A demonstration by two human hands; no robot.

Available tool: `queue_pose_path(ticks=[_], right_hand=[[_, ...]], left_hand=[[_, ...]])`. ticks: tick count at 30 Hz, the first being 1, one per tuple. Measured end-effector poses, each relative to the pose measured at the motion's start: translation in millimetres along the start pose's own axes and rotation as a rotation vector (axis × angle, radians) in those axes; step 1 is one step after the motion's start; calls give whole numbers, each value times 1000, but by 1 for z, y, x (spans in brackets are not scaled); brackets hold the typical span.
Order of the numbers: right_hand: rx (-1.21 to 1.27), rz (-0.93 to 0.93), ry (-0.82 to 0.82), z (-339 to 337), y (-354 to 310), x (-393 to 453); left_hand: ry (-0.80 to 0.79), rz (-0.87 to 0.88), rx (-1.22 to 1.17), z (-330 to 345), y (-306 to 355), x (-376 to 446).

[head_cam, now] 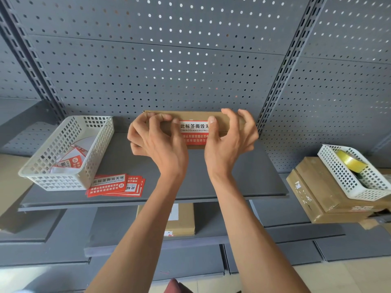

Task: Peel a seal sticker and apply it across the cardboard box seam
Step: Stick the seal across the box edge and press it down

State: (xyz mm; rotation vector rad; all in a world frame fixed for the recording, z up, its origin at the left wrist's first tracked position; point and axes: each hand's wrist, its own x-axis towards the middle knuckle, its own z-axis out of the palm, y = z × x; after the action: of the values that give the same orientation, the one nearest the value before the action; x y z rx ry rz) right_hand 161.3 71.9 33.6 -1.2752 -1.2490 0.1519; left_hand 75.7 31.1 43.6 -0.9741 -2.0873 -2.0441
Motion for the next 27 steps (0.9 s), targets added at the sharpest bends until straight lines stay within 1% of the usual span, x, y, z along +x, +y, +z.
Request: queue_pose_path(ticks=[8,12,18,27], right_hand=[[-19,-9,-1,0,2,3],[-31,-19,11,0,1,2],[-126,-107,-97,2,2,-15],[-138,-120,-81,5,8,-14]], left_hand=[[-5,-15,32,0,2,2],[-39,17,66,-1,1,0],[-58,90,141,-2,-3,-1],[-72,142,165,0,-12,-2]])
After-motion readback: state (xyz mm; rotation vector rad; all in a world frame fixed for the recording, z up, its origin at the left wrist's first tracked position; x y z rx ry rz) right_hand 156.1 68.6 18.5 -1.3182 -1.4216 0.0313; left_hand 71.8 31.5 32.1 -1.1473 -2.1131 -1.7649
